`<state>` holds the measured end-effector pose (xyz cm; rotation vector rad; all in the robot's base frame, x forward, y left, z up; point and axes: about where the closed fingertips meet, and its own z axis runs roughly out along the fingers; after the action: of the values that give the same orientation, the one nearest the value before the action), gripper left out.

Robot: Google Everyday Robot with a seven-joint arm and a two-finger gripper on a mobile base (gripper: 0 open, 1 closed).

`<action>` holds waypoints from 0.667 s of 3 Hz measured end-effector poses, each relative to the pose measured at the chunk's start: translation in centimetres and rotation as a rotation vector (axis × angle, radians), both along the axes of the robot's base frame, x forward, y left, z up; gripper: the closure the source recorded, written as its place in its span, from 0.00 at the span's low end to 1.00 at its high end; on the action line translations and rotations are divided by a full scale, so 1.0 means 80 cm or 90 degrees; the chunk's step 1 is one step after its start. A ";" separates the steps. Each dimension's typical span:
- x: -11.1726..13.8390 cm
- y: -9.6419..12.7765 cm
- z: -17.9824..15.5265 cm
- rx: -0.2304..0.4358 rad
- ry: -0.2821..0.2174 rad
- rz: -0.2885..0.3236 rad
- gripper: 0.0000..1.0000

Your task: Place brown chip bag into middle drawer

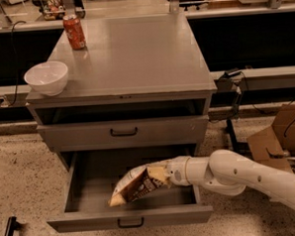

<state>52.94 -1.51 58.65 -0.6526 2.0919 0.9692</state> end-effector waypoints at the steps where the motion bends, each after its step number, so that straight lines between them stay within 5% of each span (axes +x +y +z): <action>1: 0.004 0.008 -0.027 0.008 0.010 0.008 0.60; 2: 0.004 0.013 -0.044 0.013 0.018 0.013 0.35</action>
Offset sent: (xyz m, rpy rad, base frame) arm 0.0037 0.0101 -0.0500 0.0246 0.0415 0.0200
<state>53.24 -0.49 55.15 -0.6546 2.1014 1.0147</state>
